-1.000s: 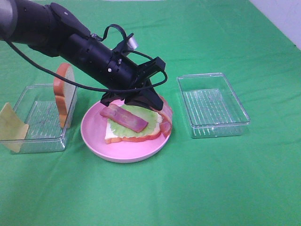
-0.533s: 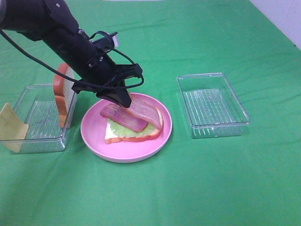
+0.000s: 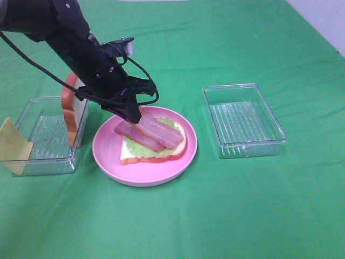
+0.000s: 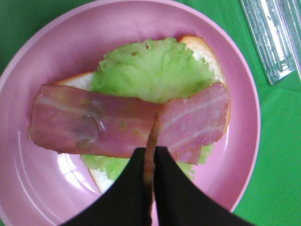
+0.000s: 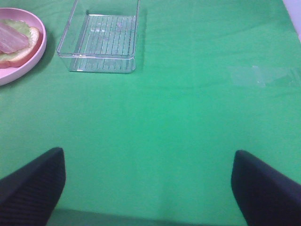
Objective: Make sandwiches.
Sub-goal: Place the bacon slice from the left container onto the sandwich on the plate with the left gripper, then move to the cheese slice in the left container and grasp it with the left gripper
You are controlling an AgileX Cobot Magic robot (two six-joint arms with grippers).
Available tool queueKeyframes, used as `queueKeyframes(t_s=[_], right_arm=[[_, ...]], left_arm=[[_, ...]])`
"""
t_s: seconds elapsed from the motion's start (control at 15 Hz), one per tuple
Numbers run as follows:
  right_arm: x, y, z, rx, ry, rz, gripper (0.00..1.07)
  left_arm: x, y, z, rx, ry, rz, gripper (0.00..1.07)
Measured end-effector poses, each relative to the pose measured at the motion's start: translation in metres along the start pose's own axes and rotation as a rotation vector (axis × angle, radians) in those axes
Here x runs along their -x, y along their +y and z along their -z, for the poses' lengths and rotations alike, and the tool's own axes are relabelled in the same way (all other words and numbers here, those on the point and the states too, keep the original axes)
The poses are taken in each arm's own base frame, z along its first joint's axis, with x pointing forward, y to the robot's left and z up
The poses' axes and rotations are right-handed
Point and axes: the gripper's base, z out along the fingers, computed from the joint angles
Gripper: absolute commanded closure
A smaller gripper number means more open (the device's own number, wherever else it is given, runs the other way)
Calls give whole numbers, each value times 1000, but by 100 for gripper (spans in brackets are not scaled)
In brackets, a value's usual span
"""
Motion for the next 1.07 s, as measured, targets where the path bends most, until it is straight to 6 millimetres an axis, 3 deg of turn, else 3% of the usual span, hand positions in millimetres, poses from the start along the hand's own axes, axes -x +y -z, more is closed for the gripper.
queueKeyframes(t_s=[0.07,0.13,0.2,0.33,0.4,0.47,0.67,0.87,1.0,1.07], right_arm=[[0,0,0,0,0,0,15],[0,0,0,0,0,0,15],[0,0,0,0,0,0,15],[0,0,0,0,0,0,15],[0,0,0,0,0,0,15],[0,0,0,0,0,0,15],[0,0,0,0,0,0,15],[0,0,0,0,0,0,15],[0,0,0,0,0,0,15],[0,0,0,0,0,0,15]], left_arm=[[0,0,0,1,0,-1,54],[1,-1,1,0,-1,-4,17],[4,-3,5,-6,-3,-10,4],[14,-9,15,-22,-10,-26,6],[32,-24,40,-53,-38,-68,6],[37,-28,49,-60,-48,-80,6],[58,-47,99,-17,-80,-131,6],[69,-41,134,170,-169,-127,6],[66,-31,161,229,-217,-93,6],[55,-14,186,250,-236,-48,6]])
